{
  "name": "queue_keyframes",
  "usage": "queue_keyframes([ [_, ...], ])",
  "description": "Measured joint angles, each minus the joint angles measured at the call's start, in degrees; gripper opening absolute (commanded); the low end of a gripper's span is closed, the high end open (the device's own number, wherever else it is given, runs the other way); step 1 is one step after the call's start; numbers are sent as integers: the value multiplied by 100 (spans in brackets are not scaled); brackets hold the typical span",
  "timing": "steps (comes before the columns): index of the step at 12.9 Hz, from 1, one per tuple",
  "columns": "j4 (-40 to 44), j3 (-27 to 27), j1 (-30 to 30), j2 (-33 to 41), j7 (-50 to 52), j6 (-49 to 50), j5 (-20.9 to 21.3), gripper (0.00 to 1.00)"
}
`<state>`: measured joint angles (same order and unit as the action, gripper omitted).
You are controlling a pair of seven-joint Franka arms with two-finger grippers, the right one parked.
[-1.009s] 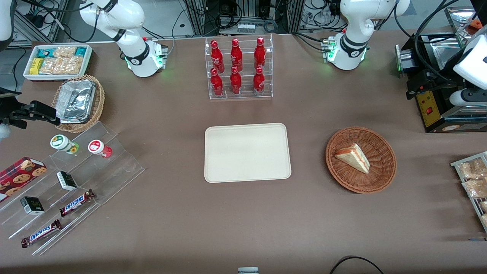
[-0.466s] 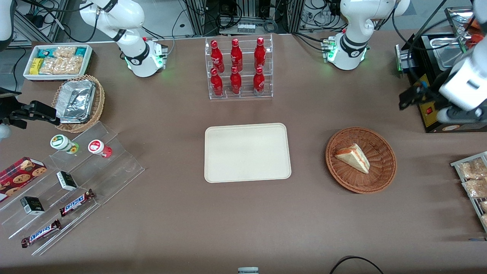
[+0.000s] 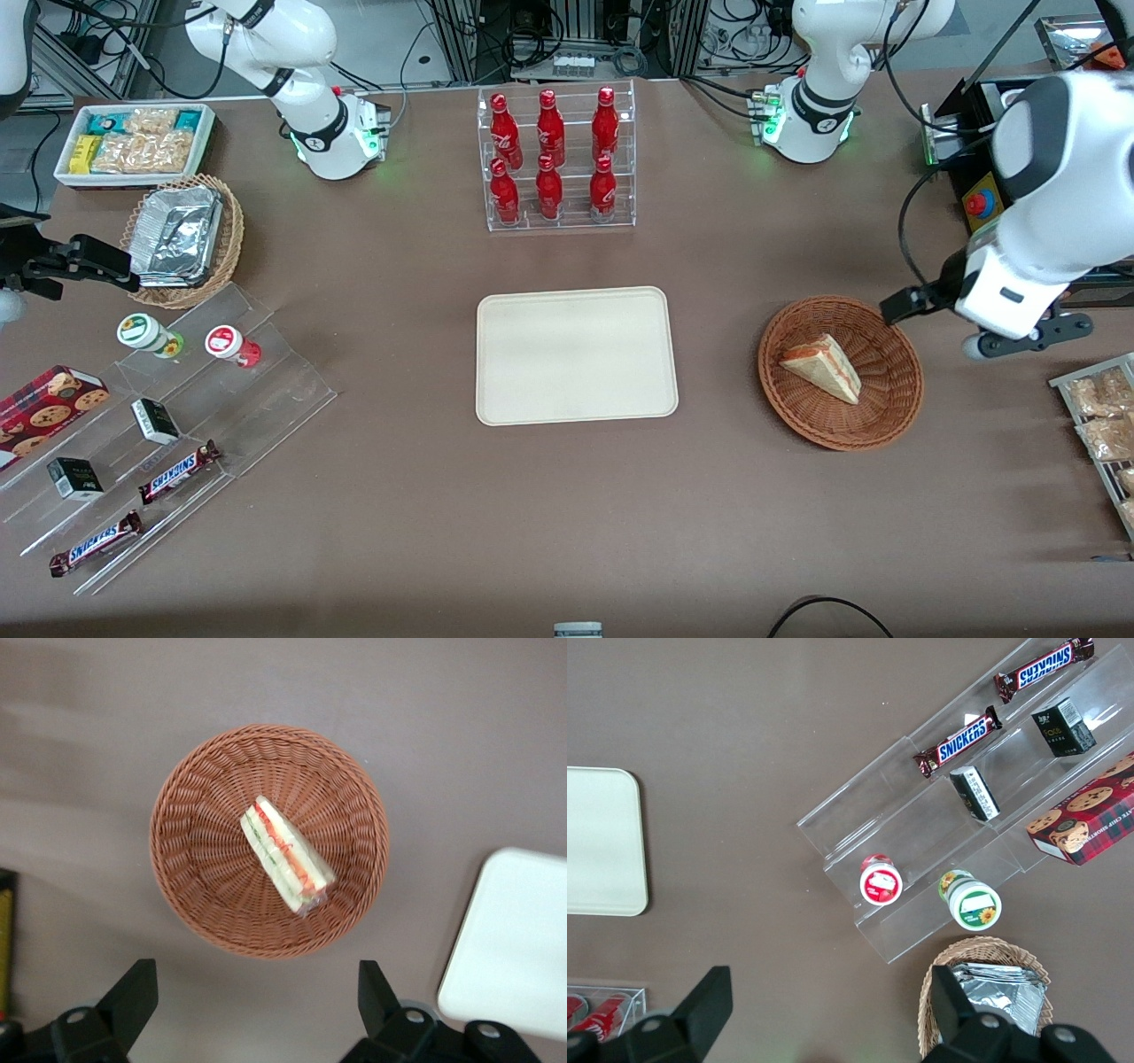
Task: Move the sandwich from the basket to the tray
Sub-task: 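Move the left gripper over the wrapped sandwich in the wicker basket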
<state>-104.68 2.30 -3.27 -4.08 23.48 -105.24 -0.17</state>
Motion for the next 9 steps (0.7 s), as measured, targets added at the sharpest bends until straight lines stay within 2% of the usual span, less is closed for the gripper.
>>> queue_keyframes([
  [5,-1260,50,-12,-22,1830,-1737,0,100],
  [9,-1937,64,-75,-194,2535,-2812,0,100],
])
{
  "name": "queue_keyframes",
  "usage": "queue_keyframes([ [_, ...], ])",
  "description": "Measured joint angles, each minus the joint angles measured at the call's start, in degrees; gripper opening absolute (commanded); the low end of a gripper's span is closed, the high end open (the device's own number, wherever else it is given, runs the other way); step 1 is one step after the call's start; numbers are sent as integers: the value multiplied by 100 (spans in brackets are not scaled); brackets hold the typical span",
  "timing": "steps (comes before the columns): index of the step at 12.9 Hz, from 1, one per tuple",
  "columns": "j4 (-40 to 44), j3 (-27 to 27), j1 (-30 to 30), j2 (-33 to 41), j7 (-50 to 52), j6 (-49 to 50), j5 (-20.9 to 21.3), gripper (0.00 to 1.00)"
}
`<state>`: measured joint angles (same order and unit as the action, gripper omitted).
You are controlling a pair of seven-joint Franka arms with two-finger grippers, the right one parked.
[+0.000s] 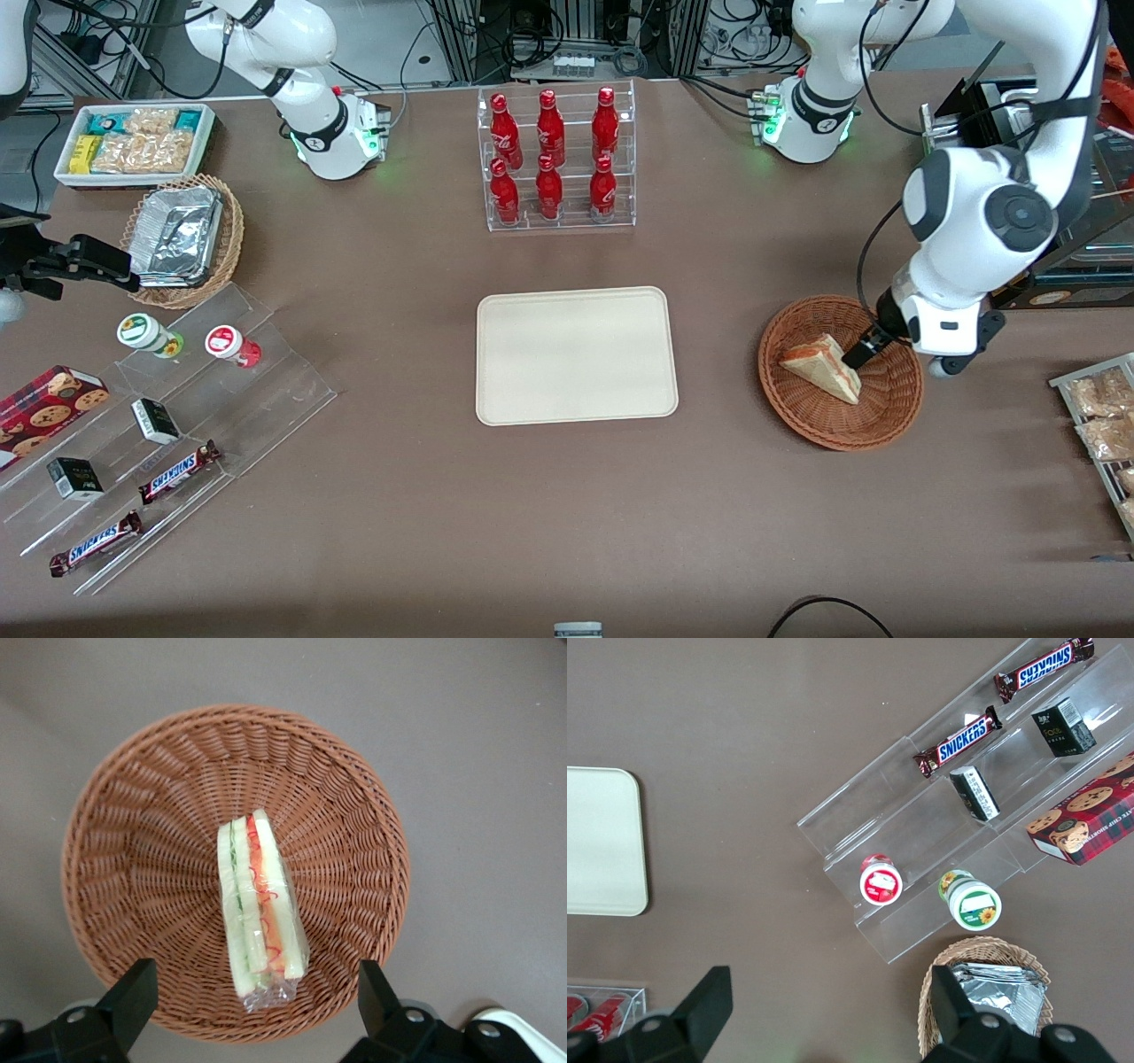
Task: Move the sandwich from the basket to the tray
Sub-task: 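Move the left gripper over the wrapped sandwich in the wicker basket, then lower the left gripper and close it on the sandwich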
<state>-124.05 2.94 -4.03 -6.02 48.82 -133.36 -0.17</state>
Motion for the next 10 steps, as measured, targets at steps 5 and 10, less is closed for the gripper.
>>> queue_keyframes([
  [5,-73,22,-149,-430,511,-461,0,100],
  [10,-255,20,-150,-656,713,-737,0,100],
])
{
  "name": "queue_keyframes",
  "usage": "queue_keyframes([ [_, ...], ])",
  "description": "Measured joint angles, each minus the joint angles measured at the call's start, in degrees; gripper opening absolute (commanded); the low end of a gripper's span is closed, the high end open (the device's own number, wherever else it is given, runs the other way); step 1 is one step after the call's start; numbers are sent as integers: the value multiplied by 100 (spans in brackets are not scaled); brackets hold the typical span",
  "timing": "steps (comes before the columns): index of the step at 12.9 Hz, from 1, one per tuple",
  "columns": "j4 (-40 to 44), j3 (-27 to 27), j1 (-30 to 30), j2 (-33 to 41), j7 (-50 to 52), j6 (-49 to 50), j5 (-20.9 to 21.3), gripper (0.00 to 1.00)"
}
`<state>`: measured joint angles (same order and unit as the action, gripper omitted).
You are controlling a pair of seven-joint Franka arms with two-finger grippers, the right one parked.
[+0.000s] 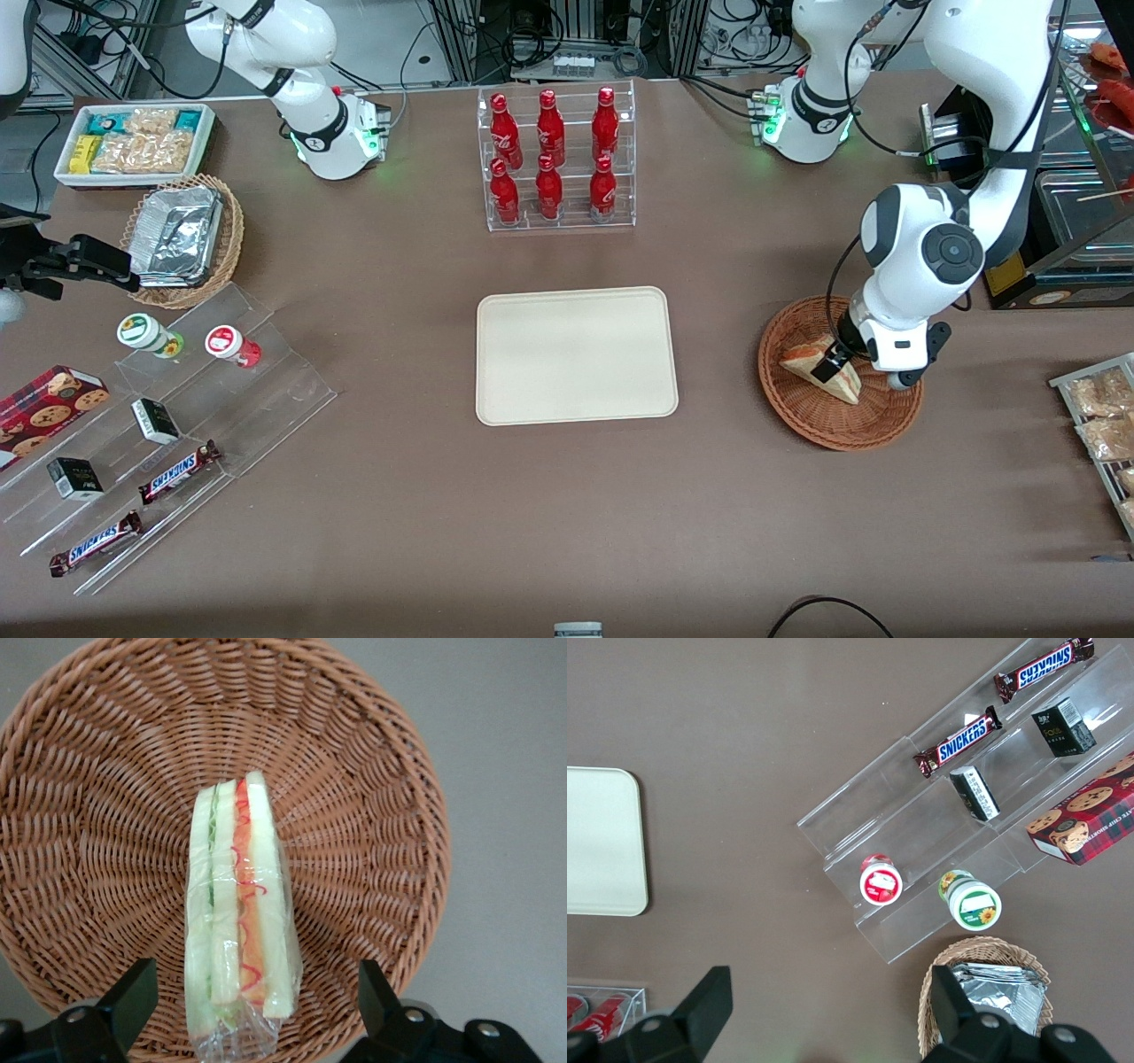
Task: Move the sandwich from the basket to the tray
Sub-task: 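Lower the left gripper and close it on the sandwich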
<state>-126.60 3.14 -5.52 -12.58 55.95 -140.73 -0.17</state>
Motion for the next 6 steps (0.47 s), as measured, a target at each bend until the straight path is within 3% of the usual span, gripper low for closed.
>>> queue_keyframes([
  [3,-78,0,-1,-118,53,-202,0,99],
  [4,-90,0,-4,-165,61,-269,0,76],
  [5,-95,0,-6,-219,66,-340,0,27],
  [6,-96,0,-7,-267,70,-379,0,0],
])
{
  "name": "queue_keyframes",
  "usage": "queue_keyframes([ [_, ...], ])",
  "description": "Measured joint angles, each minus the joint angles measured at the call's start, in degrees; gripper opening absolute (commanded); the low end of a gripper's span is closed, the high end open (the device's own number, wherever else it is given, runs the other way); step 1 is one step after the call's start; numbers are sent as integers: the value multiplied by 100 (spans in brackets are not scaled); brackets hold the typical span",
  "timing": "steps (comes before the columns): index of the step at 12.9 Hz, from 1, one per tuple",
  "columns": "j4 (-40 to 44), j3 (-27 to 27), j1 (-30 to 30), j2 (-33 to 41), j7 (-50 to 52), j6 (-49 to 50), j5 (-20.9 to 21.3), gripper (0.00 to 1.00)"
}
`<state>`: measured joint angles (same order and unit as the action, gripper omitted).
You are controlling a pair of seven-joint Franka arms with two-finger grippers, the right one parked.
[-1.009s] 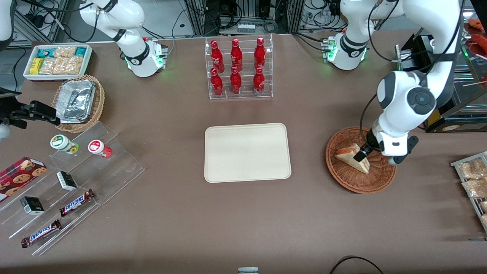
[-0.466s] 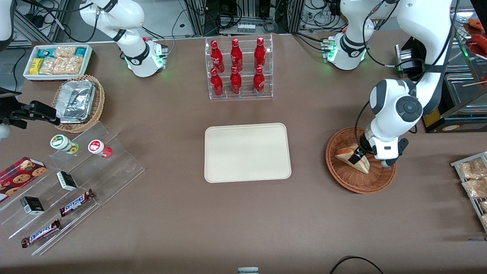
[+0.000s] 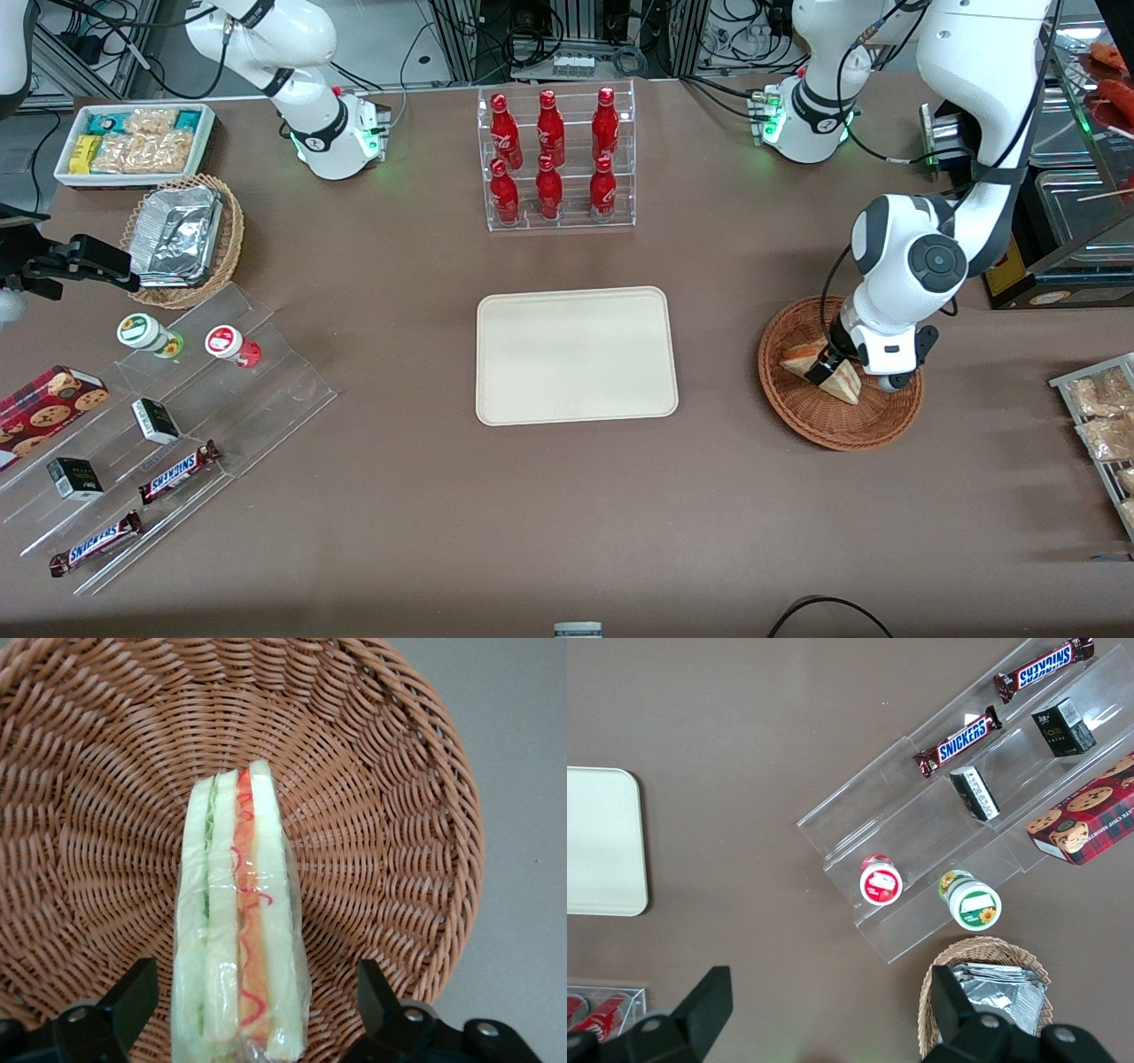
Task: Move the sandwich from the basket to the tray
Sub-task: 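Lower the left gripper and close it on the sandwich, then lift the sandwich and carry it over the white tray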
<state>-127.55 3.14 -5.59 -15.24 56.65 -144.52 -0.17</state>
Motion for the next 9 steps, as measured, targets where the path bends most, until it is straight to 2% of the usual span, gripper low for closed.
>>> queue_keyframes([
  [3,1,0,-1,-38,-1,-20,3,0],
  [5,41,2,-3,-10,-19,78,206,0],
  [7,283,18,-5,161,-36,872,651,0],
  [9,782,153,-7,467,-256,1982,753,0],
])
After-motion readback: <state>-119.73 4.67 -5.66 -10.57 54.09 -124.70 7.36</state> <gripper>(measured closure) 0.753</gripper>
